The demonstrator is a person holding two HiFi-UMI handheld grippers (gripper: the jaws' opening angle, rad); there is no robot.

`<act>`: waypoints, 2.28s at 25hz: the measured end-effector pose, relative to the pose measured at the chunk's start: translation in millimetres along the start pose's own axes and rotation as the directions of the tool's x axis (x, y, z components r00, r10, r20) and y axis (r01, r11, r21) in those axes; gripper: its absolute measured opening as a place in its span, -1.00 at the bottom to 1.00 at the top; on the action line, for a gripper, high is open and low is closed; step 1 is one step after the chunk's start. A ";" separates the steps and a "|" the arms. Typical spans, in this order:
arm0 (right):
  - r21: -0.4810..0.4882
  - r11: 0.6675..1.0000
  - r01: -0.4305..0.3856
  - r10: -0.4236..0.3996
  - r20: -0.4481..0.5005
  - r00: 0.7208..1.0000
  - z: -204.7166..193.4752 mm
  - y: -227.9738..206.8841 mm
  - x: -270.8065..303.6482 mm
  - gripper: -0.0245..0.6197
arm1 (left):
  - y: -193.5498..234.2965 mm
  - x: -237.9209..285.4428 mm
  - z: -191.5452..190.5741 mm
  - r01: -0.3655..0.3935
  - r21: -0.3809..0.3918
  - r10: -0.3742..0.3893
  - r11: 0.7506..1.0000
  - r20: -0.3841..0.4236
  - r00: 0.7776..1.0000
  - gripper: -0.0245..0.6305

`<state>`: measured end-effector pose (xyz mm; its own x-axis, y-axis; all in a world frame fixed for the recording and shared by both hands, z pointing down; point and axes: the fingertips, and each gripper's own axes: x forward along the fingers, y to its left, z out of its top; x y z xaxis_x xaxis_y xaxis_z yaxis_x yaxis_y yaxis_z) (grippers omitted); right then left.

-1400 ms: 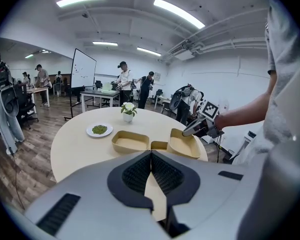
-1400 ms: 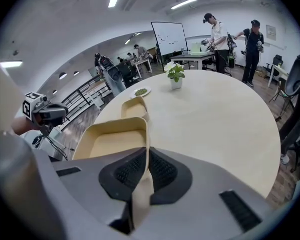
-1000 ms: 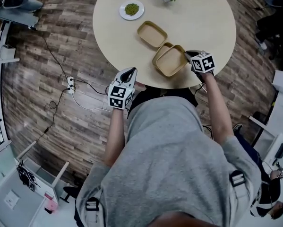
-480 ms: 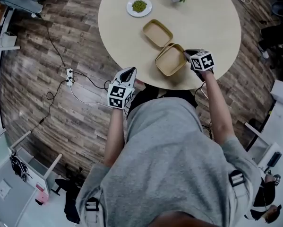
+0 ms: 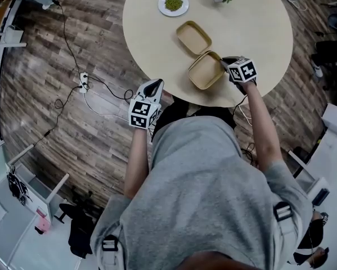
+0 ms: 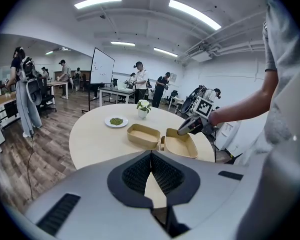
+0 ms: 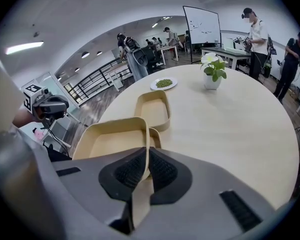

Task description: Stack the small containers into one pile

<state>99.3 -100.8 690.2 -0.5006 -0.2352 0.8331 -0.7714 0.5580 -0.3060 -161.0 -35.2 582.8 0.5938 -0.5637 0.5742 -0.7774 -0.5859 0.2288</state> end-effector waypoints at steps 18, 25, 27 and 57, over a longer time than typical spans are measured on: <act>-0.039 0.999 -0.005 0.004 -0.028 1.000 2.6 -7.5 15.0 -0.85 | -9.1 -3.4 -3.6 -0.021 -0.002 0.021 1.000 -0.021 1.000 -0.87; -0.019 1.000 -0.004 0.003 -0.020 1.000 -3.2 -13.0 16.0 -0.85 | -13.3 -1.0 -3.3 -0.020 0.006 0.020 1.000 -0.034 0.999 -0.87; -0.016 1.000 0.001 -0.002 -0.012 1.000 -2.9 -13.9 15.0 -0.85 | -14.6 -0.5 -3.6 -0.019 0.009 0.019 1.000 -0.037 0.999 -0.87; 0.008 0.998 0.057 -0.058 0.105 0.993 22.1 -15.1 15.2 -0.41 | -9.9 10.2 1.5 0.010 0.016 -0.010 1.000 -0.036 0.999 -0.87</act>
<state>94.7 -130.4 697.4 -0.4936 -0.3489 0.7967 -0.8019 0.5372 -0.2616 -146.9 -36.0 585.2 0.5934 -0.5363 0.6003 -0.7677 -0.6012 0.2219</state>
